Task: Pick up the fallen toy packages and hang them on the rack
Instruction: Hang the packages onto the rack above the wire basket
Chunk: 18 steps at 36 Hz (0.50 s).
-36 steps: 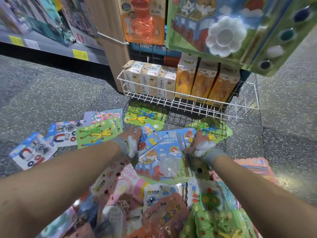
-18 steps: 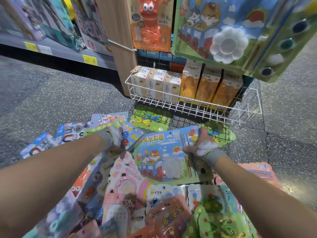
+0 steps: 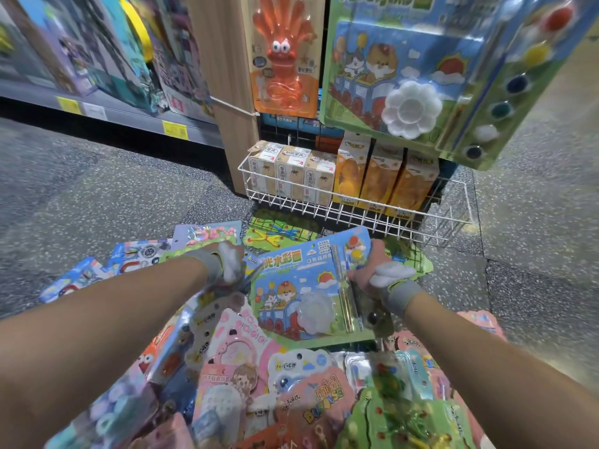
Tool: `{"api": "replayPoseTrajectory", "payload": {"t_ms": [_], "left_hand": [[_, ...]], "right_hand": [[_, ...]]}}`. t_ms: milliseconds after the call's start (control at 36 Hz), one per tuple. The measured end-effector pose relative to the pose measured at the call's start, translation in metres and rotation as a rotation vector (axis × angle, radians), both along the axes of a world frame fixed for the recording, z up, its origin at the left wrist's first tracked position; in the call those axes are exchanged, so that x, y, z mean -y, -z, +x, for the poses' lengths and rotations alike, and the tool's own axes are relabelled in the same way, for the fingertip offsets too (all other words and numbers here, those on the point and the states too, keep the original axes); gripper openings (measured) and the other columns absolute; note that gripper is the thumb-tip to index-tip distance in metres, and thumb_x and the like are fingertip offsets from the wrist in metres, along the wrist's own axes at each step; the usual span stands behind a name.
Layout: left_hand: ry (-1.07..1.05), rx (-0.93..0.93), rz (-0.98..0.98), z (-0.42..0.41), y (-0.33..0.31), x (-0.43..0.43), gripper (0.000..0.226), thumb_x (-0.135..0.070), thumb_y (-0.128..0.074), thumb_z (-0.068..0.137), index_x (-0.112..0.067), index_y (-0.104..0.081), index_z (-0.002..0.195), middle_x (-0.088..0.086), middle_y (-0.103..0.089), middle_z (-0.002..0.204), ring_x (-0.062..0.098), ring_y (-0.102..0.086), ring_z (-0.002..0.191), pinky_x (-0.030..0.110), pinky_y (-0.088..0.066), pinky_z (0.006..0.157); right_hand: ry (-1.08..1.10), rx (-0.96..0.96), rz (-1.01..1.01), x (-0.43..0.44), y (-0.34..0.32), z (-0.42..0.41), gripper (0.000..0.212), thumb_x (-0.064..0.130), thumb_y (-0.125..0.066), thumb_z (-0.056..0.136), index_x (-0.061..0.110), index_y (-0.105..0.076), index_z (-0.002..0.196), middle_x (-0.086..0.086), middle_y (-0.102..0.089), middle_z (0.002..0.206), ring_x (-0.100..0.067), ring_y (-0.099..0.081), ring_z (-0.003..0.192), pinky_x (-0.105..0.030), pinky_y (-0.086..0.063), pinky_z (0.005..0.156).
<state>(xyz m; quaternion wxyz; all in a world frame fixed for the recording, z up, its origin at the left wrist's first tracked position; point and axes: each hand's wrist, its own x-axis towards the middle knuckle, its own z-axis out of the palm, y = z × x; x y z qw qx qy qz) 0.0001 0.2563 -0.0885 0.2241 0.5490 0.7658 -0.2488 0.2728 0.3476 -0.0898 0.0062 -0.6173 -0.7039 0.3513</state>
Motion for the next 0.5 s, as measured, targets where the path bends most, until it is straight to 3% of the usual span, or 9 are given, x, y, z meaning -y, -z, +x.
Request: {"api": "replayPoseTrajectory", "payload": {"t_ms": [28,83,139,222,333,417,444,500], "left_hand": [[-0.022,0.002,0.058,0.001,0.000,0.000,0.019,-0.024,-0.062,0.094,-0.028,-0.047,0.104,-0.001,-0.052,0.101,0.021,-0.051,0.086,0.028,-0.044,0.076],[0.014,-0.037,0.097,0.007,0.006,-0.010,0.039,-0.026,-0.050,0.099,-0.019,-0.043,0.136,0.004,-0.052,0.128,0.025,-0.055,0.113,0.032,-0.045,0.091],[0.012,0.040,0.242,0.021,0.001,-0.018,0.052,-0.034,-0.044,0.101,-0.019,-0.031,0.149,0.011,-0.043,0.145,0.030,-0.049,0.129,0.035,-0.043,0.098],[0.021,0.212,0.332,0.037,-0.013,-0.034,0.061,-0.039,-0.039,0.103,-0.018,-0.017,0.156,0.012,-0.035,0.154,0.030,-0.039,0.138,0.038,-0.037,0.106],[-0.032,0.365,0.297,0.061,-0.034,-0.052,0.062,-0.042,-0.032,0.105,-0.019,-0.010,0.157,0.011,-0.035,0.156,0.031,-0.040,0.138,0.032,-0.035,0.103],[-0.060,0.453,0.321,0.075,-0.037,-0.056,0.058,-0.047,-0.032,0.103,-0.021,-0.024,0.154,0.007,-0.040,0.153,0.029,-0.042,0.137,0.037,-0.036,0.108],[-0.082,0.476,0.347,0.077,-0.037,-0.056,0.057,-0.054,-0.033,0.099,-0.023,-0.039,0.147,0.007,-0.052,0.143,0.029,-0.052,0.127,0.040,-0.041,0.104],[-0.118,0.510,0.419,0.079,-0.036,-0.054,0.058,-0.063,-0.030,0.084,-0.021,-0.061,0.109,0.007,-0.071,0.105,0.026,-0.066,0.092,0.043,-0.048,0.091]], "right_hand": [[-0.002,-0.009,0.011,0.000,-0.005,0.001,0.075,0.022,-0.073,0.084,0.007,-0.029,0.142,-0.020,-0.053,0.130,-0.036,-0.053,0.117,-0.039,-0.042,0.094],[-0.013,-0.027,0.028,-0.002,-0.014,0.005,0.077,0.024,-0.072,0.084,0.010,-0.026,0.144,-0.018,-0.054,0.130,-0.036,-0.055,0.116,-0.039,-0.043,0.095],[-0.045,-0.027,0.032,-0.005,-0.024,0.010,0.076,0.031,-0.071,0.083,0.013,-0.024,0.141,-0.011,-0.055,0.131,-0.032,-0.056,0.115,-0.043,-0.044,0.100],[-0.094,-0.125,0.047,-0.007,-0.039,0.019,0.077,0.024,-0.068,0.087,0.014,-0.018,0.145,-0.006,-0.054,0.133,-0.029,-0.057,0.115,-0.043,-0.046,0.101],[-0.107,-0.196,0.104,-0.007,-0.049,0.029,0.080,0.020,-0.071,0.085,0.013,-0.018,0.145,-0.007,-0.059,0.124,-0.030,-0.061,0.107,-0.045,-0.049,0.094],[-0.112,-0.224,0.123,-0.005,-0.058,0.035,0.079,0.020,-0.070,0.086,0.016,-0.018,0.146,-0.004,-0.061,0.114,-0.025,-0.062,0.101,-0.040,-0.050,0.089],[-0.106,-0.234,0.132,-0.003,-0.062,0.037,0.078,0.019,-0.070,0.086,0.017,-0.019,0.145,-0.004,-0.062,0.112,-0.025,-0.062,0.099,-0.039,-0.051,0.088],[-0.110,-0.254,0.129,-0.002,-0.066,0.041,0.079,0.018,-0.070,0.085,0.018,-0.019,0.146,-0.004,-0.062,0.112,-0.026,-0.063,0.101,-0.042,-0.051,0.090]]}}
